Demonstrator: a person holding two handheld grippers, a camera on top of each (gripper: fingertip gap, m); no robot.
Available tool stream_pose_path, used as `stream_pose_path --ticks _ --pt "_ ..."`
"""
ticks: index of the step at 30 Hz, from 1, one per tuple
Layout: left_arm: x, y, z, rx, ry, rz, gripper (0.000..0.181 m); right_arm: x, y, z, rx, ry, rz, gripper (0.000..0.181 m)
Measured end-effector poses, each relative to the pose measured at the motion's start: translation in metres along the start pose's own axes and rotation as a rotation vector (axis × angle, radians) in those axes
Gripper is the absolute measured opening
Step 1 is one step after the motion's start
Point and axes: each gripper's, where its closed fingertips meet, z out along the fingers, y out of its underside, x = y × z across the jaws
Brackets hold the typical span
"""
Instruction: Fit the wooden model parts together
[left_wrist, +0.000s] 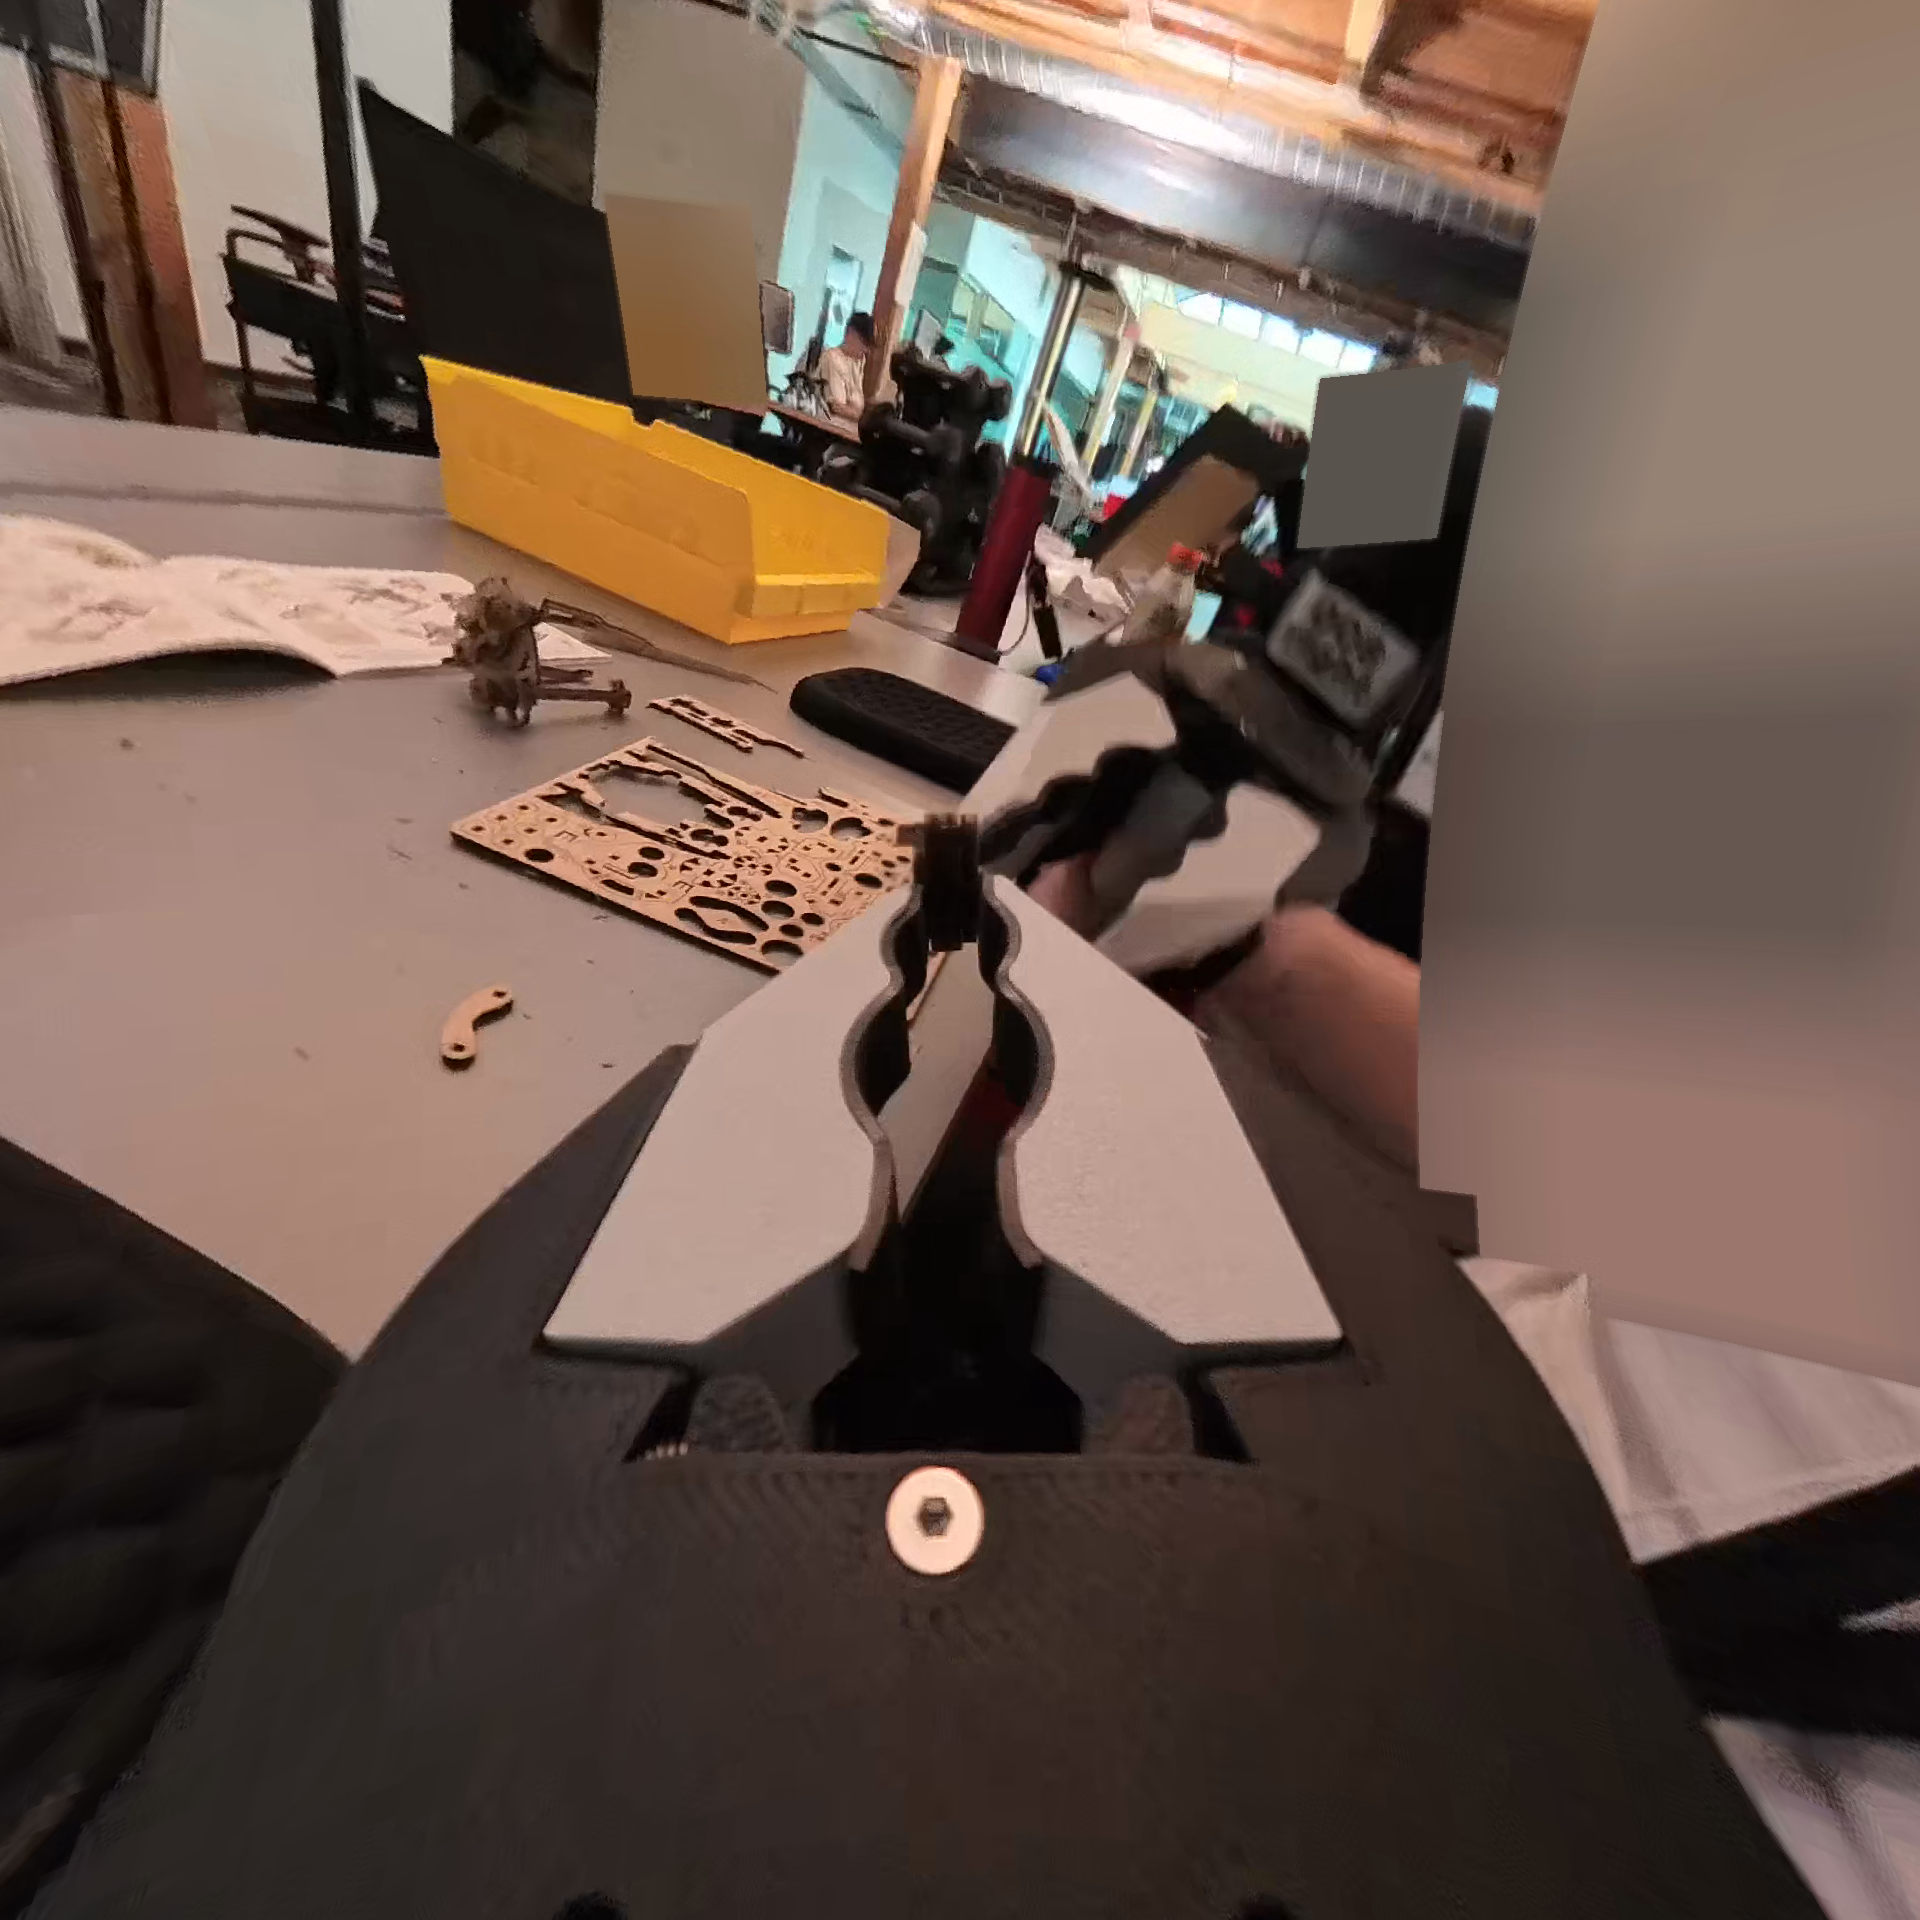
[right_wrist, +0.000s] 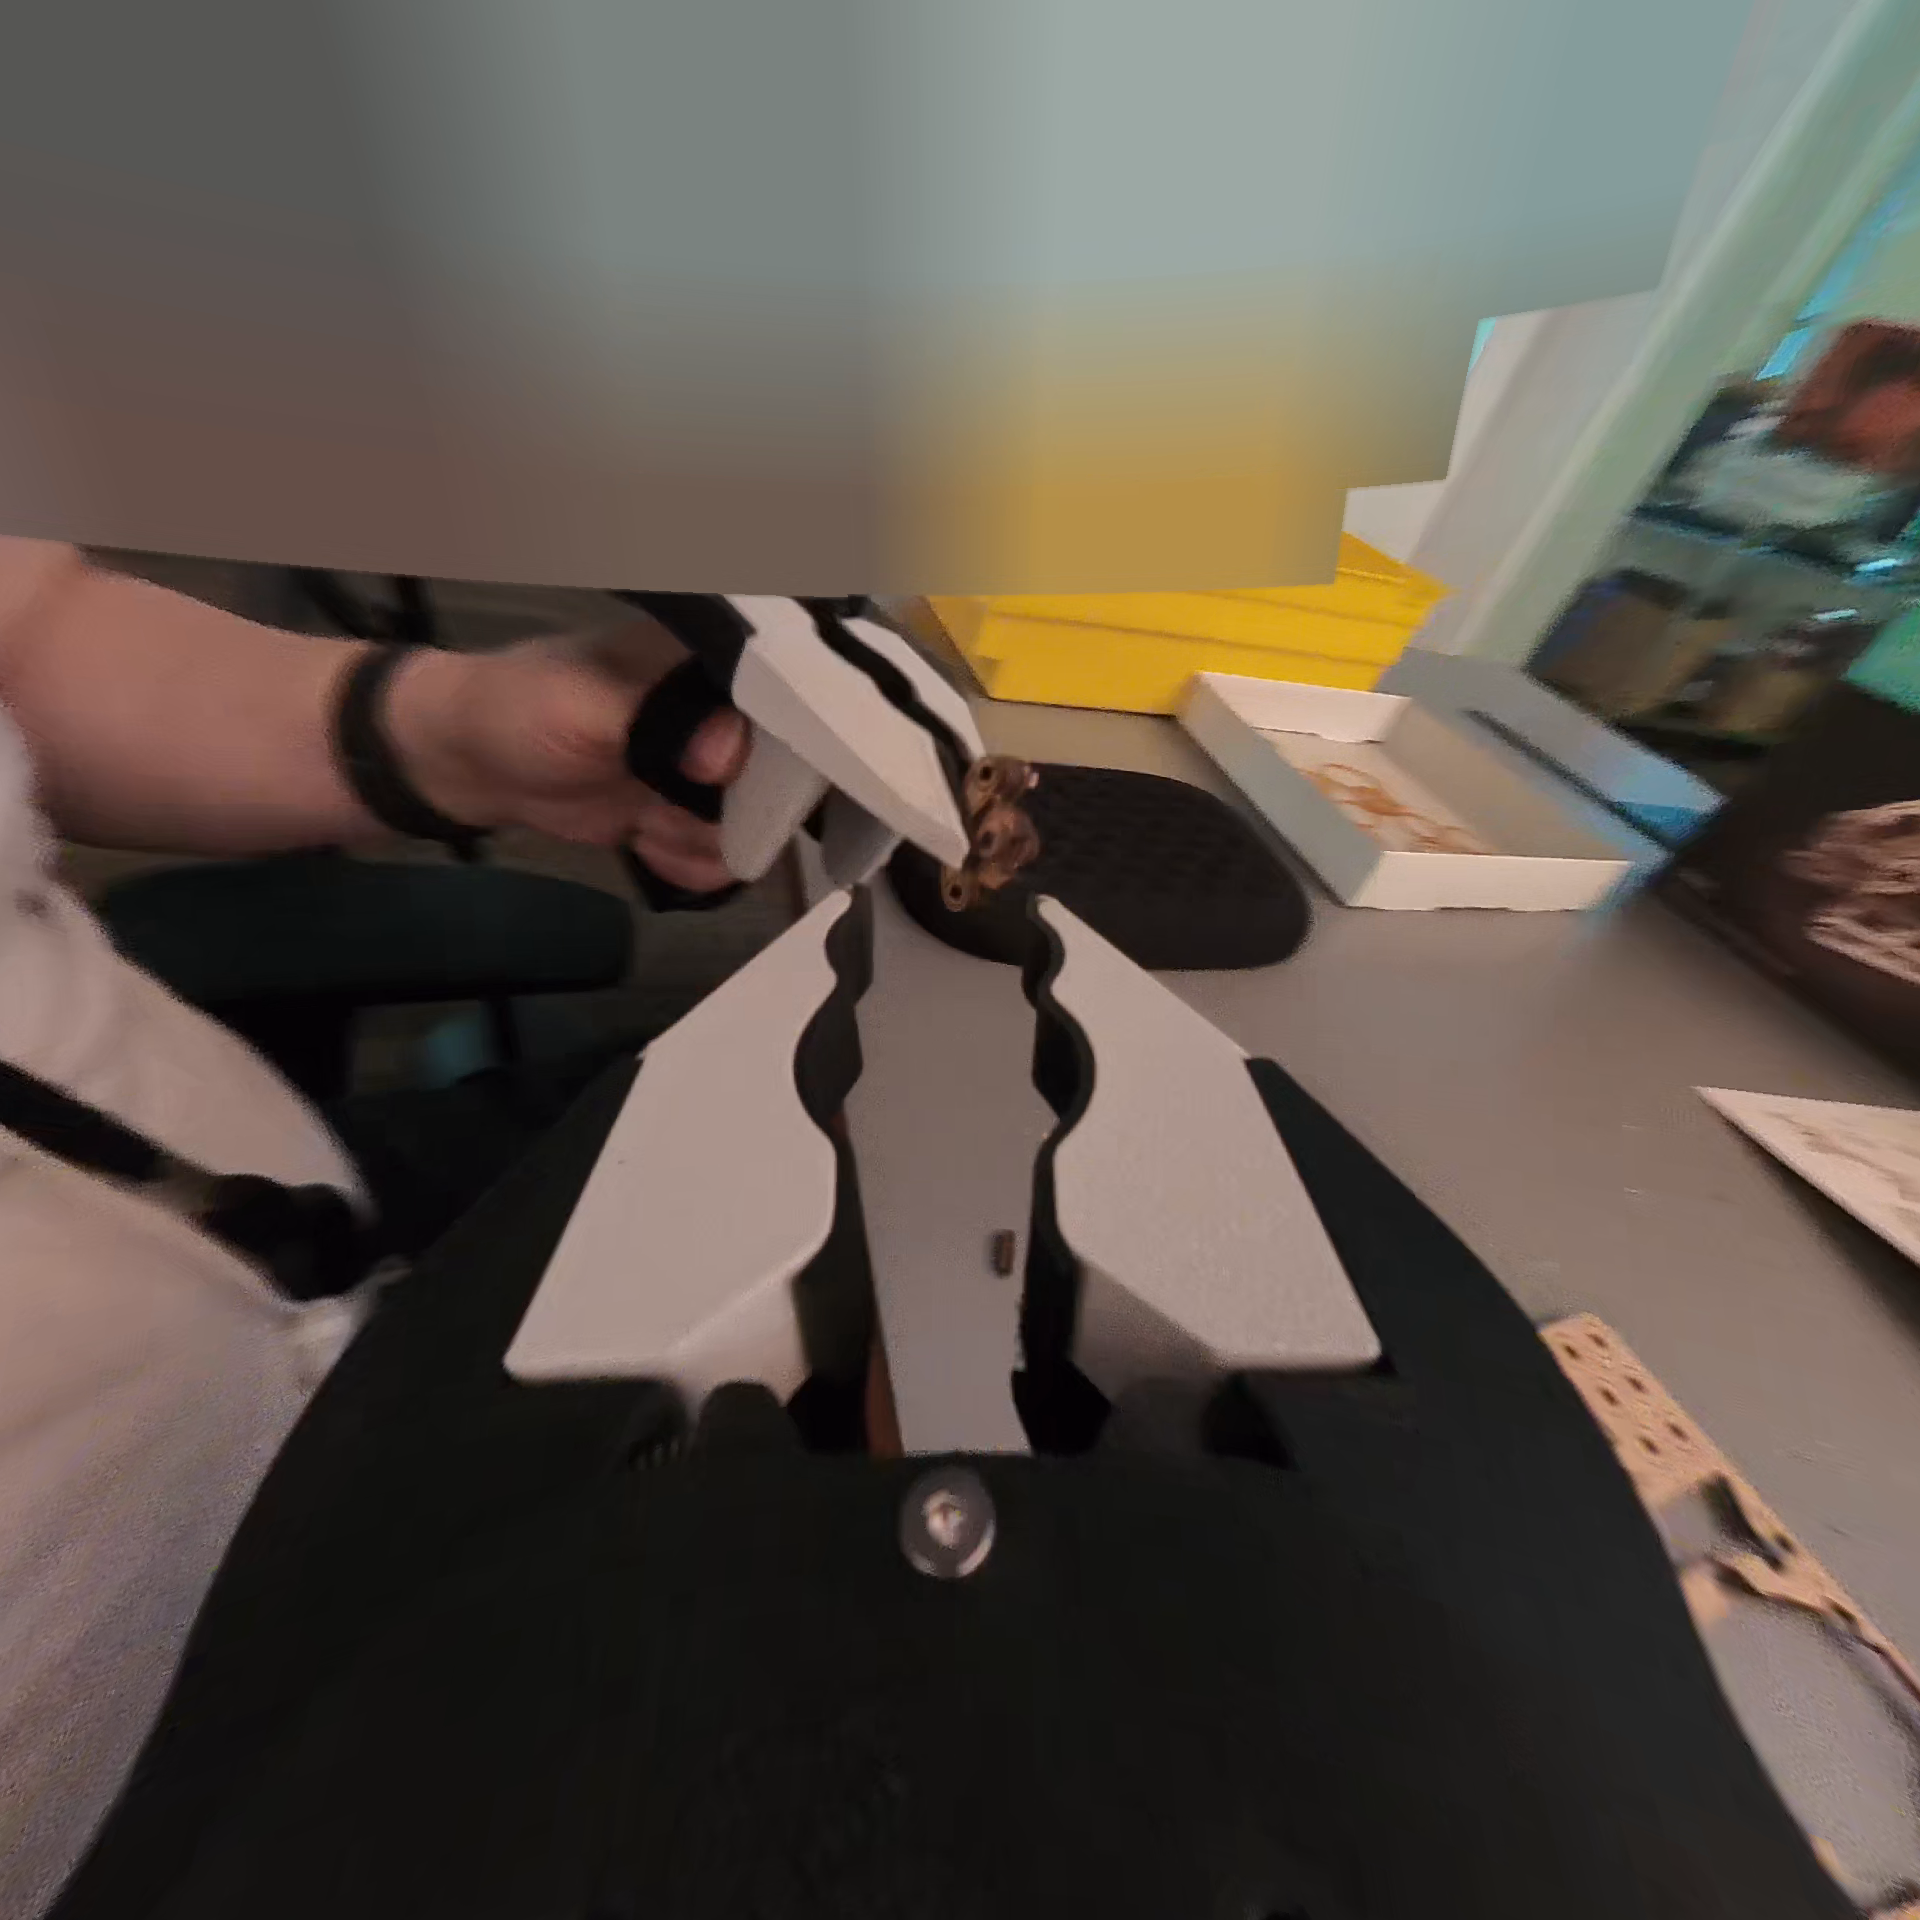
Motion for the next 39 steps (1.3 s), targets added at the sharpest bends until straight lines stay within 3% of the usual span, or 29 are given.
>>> stream_pose_path --ticks 6,11,16,39 --pt "0.024 0.006 -0.006 -0.106 0.088 0.345 0.006 -0.006 -0.042 -0.01 0.037 -0.233 0.093 0.028" --pt "0.033 0.005 -0.005 -0.128 0.117 0.444 0.007 -0.021 -0.033 0.003 -0.092 -0.297 0.012 0.023" --pt "0.038 0.003 -0.006 -0.13 0.133 0.482 0.006 -0.026 -0.033 0.004 -0.078 -0.319 0.029 0.014" --pt "0.048 0.013 -0.005 -0.179 0.183 0.527 0.006 -0.037 -0.028 -0.004 -0.039 -0.321 -0.068 0.011"
